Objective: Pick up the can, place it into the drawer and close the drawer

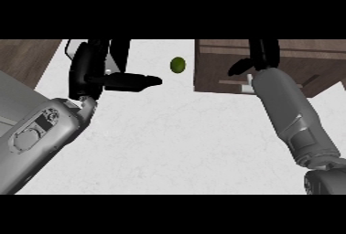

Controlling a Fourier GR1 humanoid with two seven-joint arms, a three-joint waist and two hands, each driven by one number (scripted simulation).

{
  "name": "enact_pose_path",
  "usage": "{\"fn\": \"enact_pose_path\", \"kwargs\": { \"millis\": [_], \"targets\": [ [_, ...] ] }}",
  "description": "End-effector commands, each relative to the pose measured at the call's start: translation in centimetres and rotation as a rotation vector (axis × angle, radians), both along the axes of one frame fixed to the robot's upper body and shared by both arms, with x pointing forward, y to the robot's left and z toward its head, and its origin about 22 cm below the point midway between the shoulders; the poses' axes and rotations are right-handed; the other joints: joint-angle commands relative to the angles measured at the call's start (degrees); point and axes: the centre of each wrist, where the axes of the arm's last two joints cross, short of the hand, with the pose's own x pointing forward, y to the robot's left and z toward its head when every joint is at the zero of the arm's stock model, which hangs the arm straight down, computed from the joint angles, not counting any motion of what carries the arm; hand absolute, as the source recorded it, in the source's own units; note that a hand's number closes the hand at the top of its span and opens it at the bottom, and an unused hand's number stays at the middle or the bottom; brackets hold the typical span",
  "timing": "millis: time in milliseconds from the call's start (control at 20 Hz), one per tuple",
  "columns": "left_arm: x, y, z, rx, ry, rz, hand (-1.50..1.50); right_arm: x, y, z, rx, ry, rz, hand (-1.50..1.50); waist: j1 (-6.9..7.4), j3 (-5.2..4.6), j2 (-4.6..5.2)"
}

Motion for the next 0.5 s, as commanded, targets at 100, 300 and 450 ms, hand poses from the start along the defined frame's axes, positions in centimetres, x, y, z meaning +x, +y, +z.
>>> {"fn": "enact_pose_path", "kwargs": {
  "millis": [100,300,450],
  "targets": [
    [-0.2,1.5,-0.5,-0.001,0.014,0.022,-1.50,1.2,4.8,3.9,0.363,-0.046,0.089,-1.50,0.66,-0.16,-0.69],
    [-0.3,1.5,-0.5,0.000,0.022,0.024,-1.50,1.4,6.0,4.7,0.510,-0.032,0.144,-1.50,-0.45,-0.21,-0.83],
    [-1.5,1.3,-1.2,-0.010,0.000,0.038,-1.50,1.1,3.5,3.1,0.533,-0.039,0.126,-1.50,-0.67,-0.23,-0.92]
  ]
}}
